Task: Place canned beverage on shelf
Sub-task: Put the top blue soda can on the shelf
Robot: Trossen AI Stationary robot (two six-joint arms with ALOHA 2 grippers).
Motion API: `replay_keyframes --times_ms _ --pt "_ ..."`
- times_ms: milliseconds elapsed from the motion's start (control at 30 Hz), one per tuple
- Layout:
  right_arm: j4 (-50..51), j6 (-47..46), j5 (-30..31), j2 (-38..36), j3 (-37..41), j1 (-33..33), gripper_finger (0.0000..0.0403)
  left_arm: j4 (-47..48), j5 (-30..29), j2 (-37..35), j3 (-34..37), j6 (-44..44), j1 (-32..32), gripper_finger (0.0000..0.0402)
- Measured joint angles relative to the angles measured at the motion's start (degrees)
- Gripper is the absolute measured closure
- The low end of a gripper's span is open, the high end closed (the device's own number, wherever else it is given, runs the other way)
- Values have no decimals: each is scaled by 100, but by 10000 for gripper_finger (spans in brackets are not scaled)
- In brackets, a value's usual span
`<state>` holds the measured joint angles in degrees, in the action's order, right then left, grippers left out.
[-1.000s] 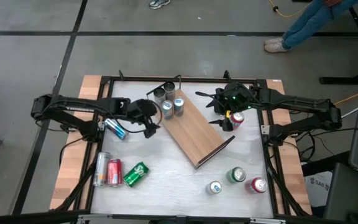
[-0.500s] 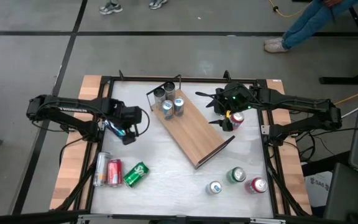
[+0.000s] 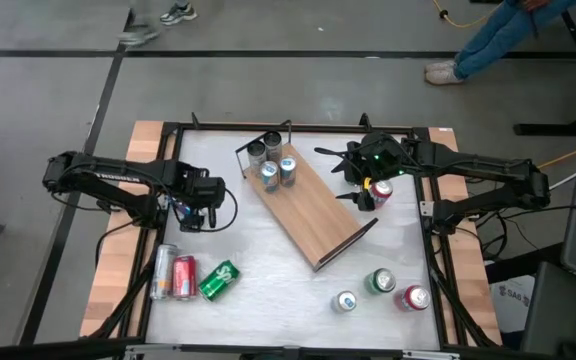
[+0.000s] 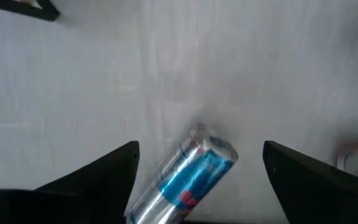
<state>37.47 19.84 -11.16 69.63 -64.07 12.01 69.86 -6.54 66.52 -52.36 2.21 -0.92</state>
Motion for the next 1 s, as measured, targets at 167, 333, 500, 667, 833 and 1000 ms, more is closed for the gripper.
replay_keyframes --times_ms 167,333,500,667,833,1000 --pt "1 0 0 0 -1 0 61 189 2 0 187 290 83 70" --pt "-1 0 0 0 -2 0 61 125 0 0 607 523 115 70" --pt "-1 0 0 0 -1 0 61 -53 -46 22 740 643 115 70" --pt "-4 0 0 0 -2 0 61 -211 -50 22 862 939 114 70" --pt "-4 0 0 0 0 -2 61 -188 -49 24 1061 1161 110 70" --pt "-4 0 0 0 -1 -1 61 -231 -49 24 1062 1174 110 70"
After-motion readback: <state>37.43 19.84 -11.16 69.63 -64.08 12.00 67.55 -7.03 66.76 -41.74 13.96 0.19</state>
